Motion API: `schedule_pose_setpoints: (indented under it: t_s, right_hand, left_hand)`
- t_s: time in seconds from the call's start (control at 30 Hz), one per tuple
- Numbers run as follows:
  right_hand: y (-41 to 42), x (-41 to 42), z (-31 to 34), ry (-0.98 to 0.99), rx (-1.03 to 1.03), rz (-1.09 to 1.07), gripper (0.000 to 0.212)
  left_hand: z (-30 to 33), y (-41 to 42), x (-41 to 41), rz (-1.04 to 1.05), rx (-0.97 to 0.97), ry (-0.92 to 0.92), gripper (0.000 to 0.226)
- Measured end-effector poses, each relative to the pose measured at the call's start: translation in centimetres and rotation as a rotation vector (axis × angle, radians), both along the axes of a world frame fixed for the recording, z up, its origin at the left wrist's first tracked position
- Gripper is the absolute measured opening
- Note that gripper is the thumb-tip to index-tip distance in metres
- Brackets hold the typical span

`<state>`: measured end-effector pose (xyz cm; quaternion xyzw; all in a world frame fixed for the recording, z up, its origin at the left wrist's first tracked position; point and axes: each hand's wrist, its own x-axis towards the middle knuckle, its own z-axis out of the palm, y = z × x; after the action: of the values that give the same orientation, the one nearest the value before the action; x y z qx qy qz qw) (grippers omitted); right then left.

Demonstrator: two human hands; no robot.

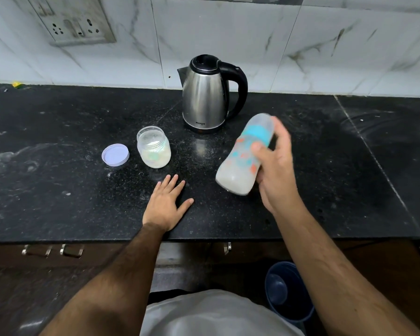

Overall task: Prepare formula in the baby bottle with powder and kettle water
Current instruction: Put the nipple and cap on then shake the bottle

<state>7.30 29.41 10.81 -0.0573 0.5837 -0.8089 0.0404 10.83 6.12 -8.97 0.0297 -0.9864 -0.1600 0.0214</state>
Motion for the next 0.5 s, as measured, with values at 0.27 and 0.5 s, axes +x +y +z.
schedule_pose_setpoints:
  t_s: [0.27,0.5]
  right_hand:
    - [0.1,0.5,-0.2,0.043,0.091,0.199,0.075]
    - [-0.2,0.2,-0.2,-0.042,0.002,-0.024,0.069]
  left_hand:
    - [0.1,0.1,0.0,0.001,0.007,0.006,0.071]
    - [0.0,0.0,0.0,0.004,0.019,0.006,0.08]
